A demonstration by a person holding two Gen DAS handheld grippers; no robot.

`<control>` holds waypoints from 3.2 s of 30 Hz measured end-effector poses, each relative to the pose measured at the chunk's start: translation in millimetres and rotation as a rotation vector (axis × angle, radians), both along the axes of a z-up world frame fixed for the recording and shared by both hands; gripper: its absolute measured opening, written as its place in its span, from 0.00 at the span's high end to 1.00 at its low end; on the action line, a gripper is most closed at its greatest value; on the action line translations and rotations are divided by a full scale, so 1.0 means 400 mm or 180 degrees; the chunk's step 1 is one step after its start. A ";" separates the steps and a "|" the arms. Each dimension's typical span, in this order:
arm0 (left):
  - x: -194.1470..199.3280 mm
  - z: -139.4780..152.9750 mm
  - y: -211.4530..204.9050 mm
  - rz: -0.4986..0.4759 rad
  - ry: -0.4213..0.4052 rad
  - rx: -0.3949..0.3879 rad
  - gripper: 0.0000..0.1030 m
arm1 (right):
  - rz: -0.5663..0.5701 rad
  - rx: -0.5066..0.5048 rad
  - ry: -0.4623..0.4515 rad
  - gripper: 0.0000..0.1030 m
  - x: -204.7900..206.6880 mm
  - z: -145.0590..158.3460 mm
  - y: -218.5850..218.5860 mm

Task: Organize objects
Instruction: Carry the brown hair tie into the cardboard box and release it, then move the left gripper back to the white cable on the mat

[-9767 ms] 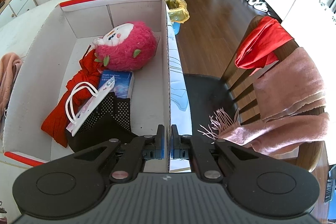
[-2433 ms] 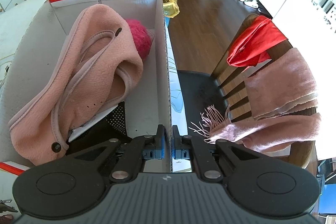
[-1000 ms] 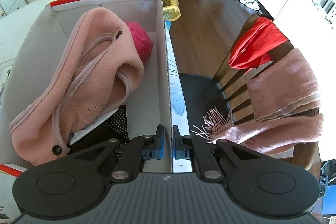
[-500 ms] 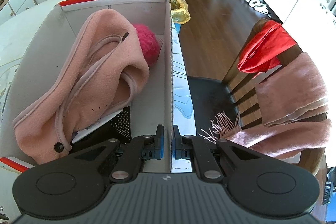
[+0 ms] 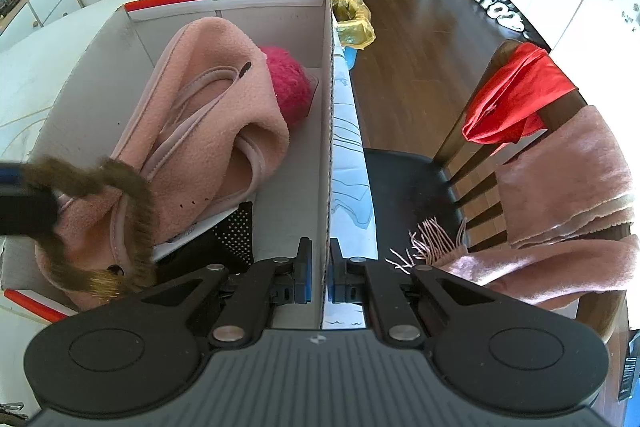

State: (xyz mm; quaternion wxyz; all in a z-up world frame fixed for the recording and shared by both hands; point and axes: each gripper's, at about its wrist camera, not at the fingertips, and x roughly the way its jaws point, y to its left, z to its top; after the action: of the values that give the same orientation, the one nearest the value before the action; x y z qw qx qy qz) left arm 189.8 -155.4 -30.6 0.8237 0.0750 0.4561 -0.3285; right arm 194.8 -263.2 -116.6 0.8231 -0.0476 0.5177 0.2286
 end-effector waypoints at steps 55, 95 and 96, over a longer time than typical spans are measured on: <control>-0.023 -0.049 0.012 0.0033 -0.0028 0.0157 0.30 | 0.0091 0.0031 0.0043 0.94 -0.007 -0.005 -0.006; -0.010 -0.135 0.475 0.1234 -0.0525 0.0761 0.10 | 0.0061 -0.0085 0.0025 0.94 -0.006 0.000 0.008; -0.010 -0.146 0.475 0.1211 -0.0502 0.0790 0.12 | 0.0061 -0.0088 0.0027 0.94 -0.007 0.000 0.008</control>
State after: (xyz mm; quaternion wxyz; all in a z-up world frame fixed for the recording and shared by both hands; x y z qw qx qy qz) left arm 185.8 34.5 -89.2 0.8883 0.1137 0.4332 -0.1019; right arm 192.1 -260.2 -116.8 0.8179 -0.0630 0.5239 0.2295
